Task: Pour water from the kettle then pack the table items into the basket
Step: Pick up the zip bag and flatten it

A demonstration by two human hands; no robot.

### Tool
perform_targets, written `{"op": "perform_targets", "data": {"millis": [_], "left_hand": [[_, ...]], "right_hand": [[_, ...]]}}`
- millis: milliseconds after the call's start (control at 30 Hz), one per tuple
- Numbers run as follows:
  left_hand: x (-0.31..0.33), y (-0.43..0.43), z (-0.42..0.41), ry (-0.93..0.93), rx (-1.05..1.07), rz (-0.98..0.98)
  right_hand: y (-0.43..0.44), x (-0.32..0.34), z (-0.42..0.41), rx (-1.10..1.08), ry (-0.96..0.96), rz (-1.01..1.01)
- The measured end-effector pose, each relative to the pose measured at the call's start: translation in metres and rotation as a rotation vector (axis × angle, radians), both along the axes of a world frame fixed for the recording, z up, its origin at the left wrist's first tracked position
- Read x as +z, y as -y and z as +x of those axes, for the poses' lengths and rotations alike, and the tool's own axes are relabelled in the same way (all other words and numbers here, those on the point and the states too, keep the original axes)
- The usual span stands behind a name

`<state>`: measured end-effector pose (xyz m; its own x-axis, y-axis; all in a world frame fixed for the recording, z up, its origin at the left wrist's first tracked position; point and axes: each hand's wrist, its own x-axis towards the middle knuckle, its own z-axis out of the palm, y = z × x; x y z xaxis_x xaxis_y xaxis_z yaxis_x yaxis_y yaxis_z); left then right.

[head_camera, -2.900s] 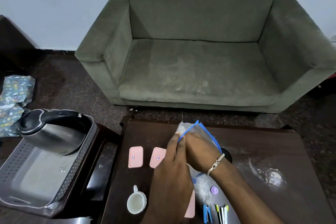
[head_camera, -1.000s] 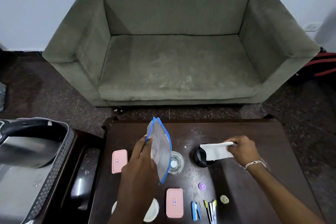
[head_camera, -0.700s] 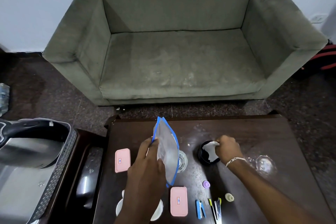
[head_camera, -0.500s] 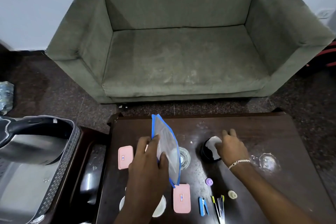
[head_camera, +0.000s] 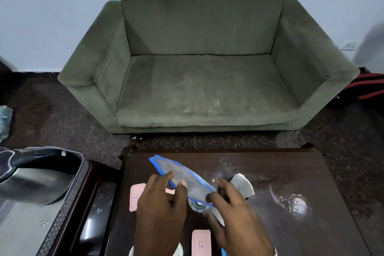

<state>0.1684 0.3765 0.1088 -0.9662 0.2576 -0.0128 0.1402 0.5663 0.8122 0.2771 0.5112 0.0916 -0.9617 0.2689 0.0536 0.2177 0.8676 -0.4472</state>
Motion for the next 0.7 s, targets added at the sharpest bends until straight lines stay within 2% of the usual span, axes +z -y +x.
{"op": "perform_targets", "data": {"millis": [133, 233, 367, 467, 600, 700], "left_hand": [[-0.001, 0.016, -0.015, -0.081, 0.066, 0.171], [-0.016, 0.025, -0.034, 0.096, 0.142, 0.334], [-0.044, 0.034, -0.056, 0.433, -0.127, 0.319], [-0.054, 0.030, -0.057, 0.605, -0.359, 0.316], [-0.055, 0.017, -0.052, 0.681, -0.391, 0.475], [-0.056, 0.010, -0.051, 0.630, -0.323, 0.574]], "right_hand": [[-0.022, 0.014, -0.014, 0.054, -0.146, -0.175], [-0.040, 0.032, -0.023, 0.089, -0.151, -0.284], [-0.065, 0.054, -0.031, 0.119, -0.122, -0.544], [-0.082, 0.061, -0.035, 0.150, -0.098, -0.819], [-0.099, 0.058, -0.040, 0.127, -0.138, -1.113], [-0.104, 0.042, -0.041, -0.036, -0.210, -1.257]]}}
